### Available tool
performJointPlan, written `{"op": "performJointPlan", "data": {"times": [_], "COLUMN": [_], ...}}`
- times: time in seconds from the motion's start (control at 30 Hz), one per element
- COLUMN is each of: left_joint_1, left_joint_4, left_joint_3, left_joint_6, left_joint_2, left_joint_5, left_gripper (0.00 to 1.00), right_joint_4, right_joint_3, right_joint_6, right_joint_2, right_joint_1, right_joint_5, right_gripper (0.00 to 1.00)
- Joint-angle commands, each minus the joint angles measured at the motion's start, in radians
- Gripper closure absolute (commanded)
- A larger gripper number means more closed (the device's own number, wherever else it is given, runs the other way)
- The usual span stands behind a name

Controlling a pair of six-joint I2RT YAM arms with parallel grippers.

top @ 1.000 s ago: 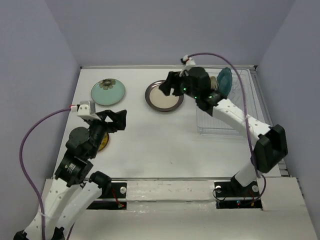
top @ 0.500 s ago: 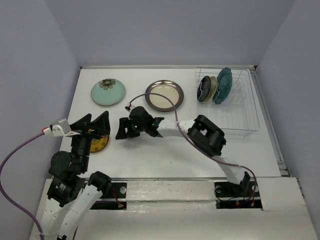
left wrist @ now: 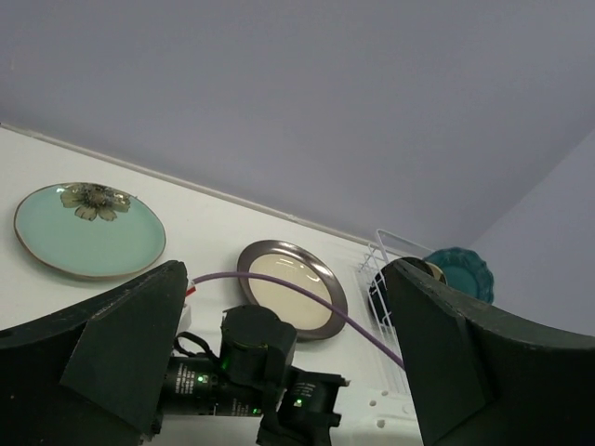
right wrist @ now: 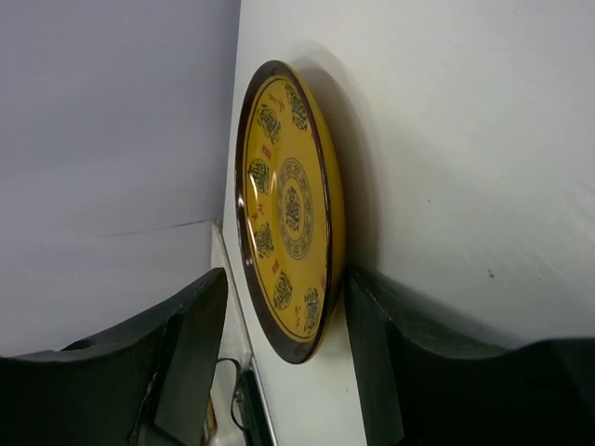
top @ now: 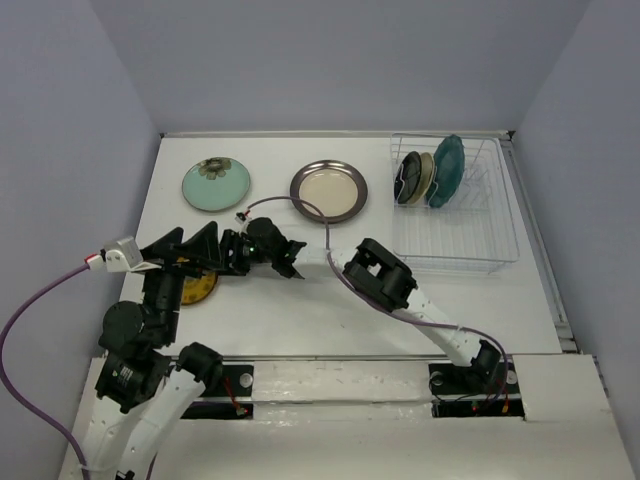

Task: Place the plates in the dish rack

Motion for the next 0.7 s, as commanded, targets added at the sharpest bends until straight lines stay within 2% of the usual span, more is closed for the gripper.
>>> {"op": "performJointPlan", "data": {"times": [0.0,0.1,0.13,0.2,0.23,0.27,0.43,0.53,0.57,0.67], "left_joint_1": [0.010,0.013,0.015,0.018,0.018,0.018,0.018,0.018,0.021,0.021], "left_joint_4": [0.058,0.061,0.061,0.060,0.061,0.060,0.052,0.048,0.048,0.048], "left_joint_3": [-0.003,-0.006,-0.006,-0.006,-0.006,-0.008,-0.006,-0.002,0.000,-0.002], "left_joint_6": [-0.009,-0.011,-0.009,-0.009,-0.008,-0.007,-0.003,0.002,0.005,0.005], "left_joint_2": [0.004,0.001,0.002,0.004,0.006,0.007,0.027,0.035,0.038,0.038], "left_joint_5": [-0.002,0.000,0.000,0.005,0.003,0.000,-0.008,-0.018,-0.025,-0.026], "left_gripper": [0.01,0.01,0.01,0.01,0.01,0.01,0.01,0.01,0.01,0.01], "right_joint_4": [-0.051,-0.146,-0.152,-0.152,-0.152,-0.152,-0.146,-0.136,-0.134,-0.135], "right_joint_3": [0.038,0.108,0.113,0.112,0.110,0.093,0.004,-0.126,-0.170,-0.365], "right_joint_6": [0.038,0.007,0.004,0.002,0.001,-0.005,-0.119,-0.243,-0.281,-0.434], "right_joint_2": [0.060,0.072,0.072,0.072,0.068,0.058,-0.061,-0.220,-0.326,-0.499], "right_joint_1": [0.011,0.011,0.011,0.011,0.011,0.011,0.011,0.011,0.011,-0.015], "right_joint_5": [0.029,0.044,0.048,0.045,0.044,0.052,0.107,0.199,0.234,0.401], "right_gripper": [0.43,0.52,0.67,0.80,0.90,0.93,0.93,0.93,0.93,0.93]}}
